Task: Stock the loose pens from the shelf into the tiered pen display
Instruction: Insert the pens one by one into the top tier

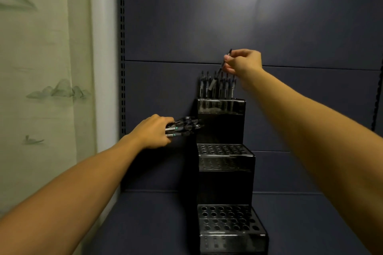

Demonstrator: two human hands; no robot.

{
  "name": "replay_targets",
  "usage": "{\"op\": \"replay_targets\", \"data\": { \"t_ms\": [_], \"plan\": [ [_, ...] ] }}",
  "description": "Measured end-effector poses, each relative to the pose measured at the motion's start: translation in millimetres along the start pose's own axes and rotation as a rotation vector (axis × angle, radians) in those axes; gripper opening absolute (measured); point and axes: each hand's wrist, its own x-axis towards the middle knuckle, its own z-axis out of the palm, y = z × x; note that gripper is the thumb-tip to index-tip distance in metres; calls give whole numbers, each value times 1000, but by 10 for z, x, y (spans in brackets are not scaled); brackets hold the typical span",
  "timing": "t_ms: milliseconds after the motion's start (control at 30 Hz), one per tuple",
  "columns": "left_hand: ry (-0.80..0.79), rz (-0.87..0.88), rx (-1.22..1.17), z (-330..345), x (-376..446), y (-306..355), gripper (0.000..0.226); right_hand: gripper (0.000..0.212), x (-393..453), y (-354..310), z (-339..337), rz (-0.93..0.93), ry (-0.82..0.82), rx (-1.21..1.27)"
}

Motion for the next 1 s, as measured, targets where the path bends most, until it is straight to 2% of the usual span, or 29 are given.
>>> {"op": "replay_targets", "data": {
  "t_ms": [300, 400, 600, 767, 900, 1000],
  "plan": [
    [-17, 14, -22, 61, -34, -50, 24, 12, 75, 151, 273, -96, -90, -251],
    [-23, 3, -34, 104, -62, -68, 24, 27, 62, 172, 319, -132, -124, -347],
    [-41, -3, -71, 145, -97, -135, 25, 35, 30, 247, 461, -132, -251, -593],
    [-14, -9, -114, 124, -76, -192, 27, 30, 10, 241, 549, -133, -229, -674],
    [6, -4, -151, 105, -55, -225, 28, 20, 4, 184, 579, -73, -198, -702],
    [3, 2, -156, 108, -57, -251, 27, 20, -16, 204, 580, 8, -217, -745]
  ]
}}
